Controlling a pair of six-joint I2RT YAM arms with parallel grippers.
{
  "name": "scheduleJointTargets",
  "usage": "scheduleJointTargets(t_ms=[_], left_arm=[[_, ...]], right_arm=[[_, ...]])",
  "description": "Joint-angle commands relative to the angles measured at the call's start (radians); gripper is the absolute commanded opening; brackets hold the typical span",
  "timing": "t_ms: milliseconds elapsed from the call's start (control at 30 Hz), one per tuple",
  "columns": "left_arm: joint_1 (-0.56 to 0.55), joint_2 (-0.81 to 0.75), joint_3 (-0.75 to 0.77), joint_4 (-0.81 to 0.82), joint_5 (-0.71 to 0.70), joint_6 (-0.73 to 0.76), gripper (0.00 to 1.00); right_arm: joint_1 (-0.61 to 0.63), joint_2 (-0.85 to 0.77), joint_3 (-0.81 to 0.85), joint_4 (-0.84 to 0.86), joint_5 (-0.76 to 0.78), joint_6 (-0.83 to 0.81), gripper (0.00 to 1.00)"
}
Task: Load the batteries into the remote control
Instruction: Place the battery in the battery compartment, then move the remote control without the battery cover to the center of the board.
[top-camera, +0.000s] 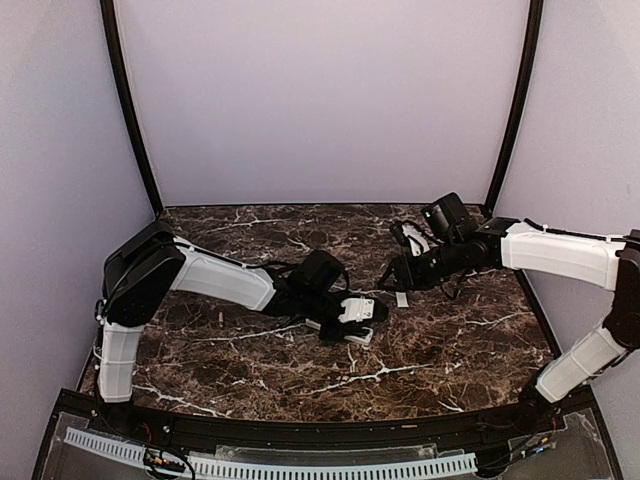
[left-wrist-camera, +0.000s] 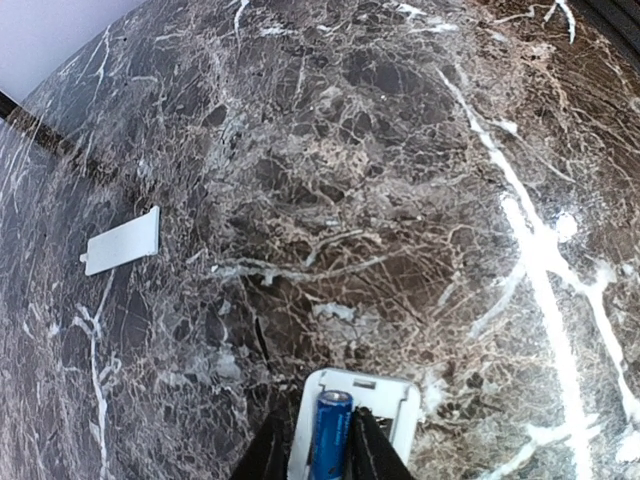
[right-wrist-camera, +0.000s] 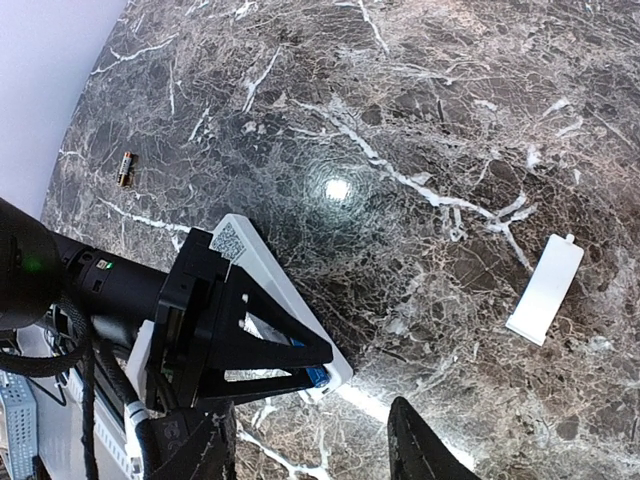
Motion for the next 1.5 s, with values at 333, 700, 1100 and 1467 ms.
scheduleJointTargets(t_ms=[333, 700, 1100, 1467], left_arm=[[-0.002, -0.029, 0.028, -0.067, 0.026, -0.058, 0.45], [0.004, -0.088, 0.048, -0.063, 0.083, -0.103, 0.63], [0.106, -0.221, -0.027, 0.007, 0.087, -0.381, 0.58], [0.199, -0.160, -0.009, -0.120, -0.227, -0.733, 0.64]], right_arm=[[-0.006, -0.006, 0.018, 0.028, -0.018, -0.011, 0.49], [-0.007, -0.010, 0.020, 0.021, -0.006, -0.011, 0.49], [-0.007, -0.004, -0.007, 0.003, -0.028, 0.068, 0.47], [0.030, 0.002, -0.054, 0.057, -0.056, -0.066, 0.43]])
